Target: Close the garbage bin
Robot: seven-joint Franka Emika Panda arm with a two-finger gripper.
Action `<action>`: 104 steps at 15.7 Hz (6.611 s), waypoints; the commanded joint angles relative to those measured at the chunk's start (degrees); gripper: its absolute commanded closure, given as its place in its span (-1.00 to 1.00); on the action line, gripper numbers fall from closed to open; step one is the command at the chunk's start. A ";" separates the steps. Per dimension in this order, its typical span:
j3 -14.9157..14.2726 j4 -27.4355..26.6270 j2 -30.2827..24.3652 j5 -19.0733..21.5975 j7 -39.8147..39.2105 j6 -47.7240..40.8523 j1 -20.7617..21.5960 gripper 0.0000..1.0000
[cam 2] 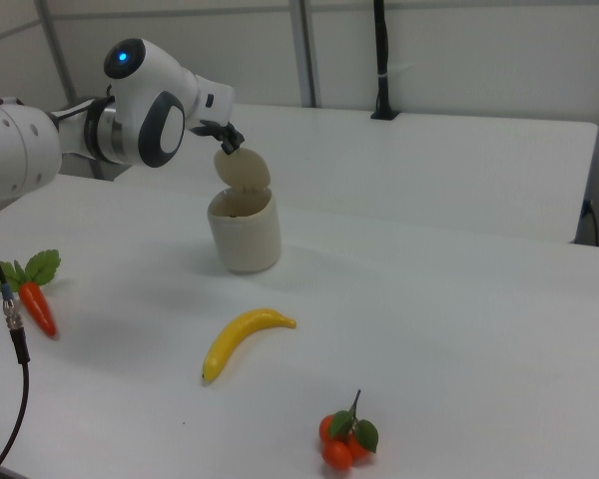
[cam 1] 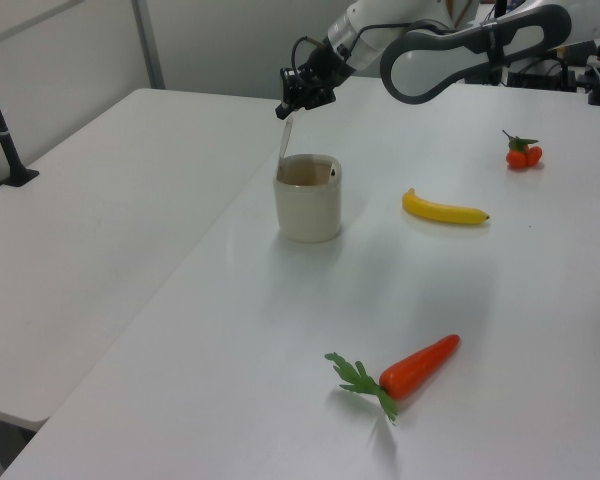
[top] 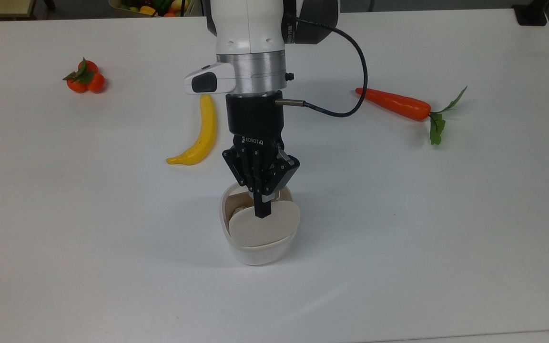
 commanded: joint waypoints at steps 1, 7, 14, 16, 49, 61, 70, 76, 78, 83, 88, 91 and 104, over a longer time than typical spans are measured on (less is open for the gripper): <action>0.38 -4.60 -2.83 -1.79 1.49 0.35 0.14 0.98; 0.47 -8.37 -5.81 -1.96 1.40 0.00 -0.12 0.98; 1.26 -11.19 -7.93 -3.54 1.22 -4.74 -1.79 0.98; 2.22 -11.36 -7.93 -5.04 1.31 -5.10 -2.67 0.98; 5.04 -14.53 -4.94 -9.61 -3.44 -10.46 -4.61 1.00; 5.04 -14.53 -12.67 -9.61 -4.83 -17.74 -5.66 0.99; 4.95 -14.53 -23.56 -7.24 -11.52 -39.00 -5.58 0.06; 4.87 -16.45 -30.06 -6.10 -12.13 -48.78 -4.87 -1.00; 4.87 -17.86 -31.74 -5.83 -14.06 -50.44 -4.52 -1.00; 2.76 -18.92 -33.15 -5.66 -20.03 -52.47 -1.27 -1.00; -2.51 -18.92 -33.15 -0.65 -32.59 -52.39 2.15 -1.00; -3.66 -18.75 -33.07 -0.65 -39.27 -52.38 2.42 -1.00; -3.75 -18.48 -33.07 -0.47 -42.20 -52.74 1.37 -1.00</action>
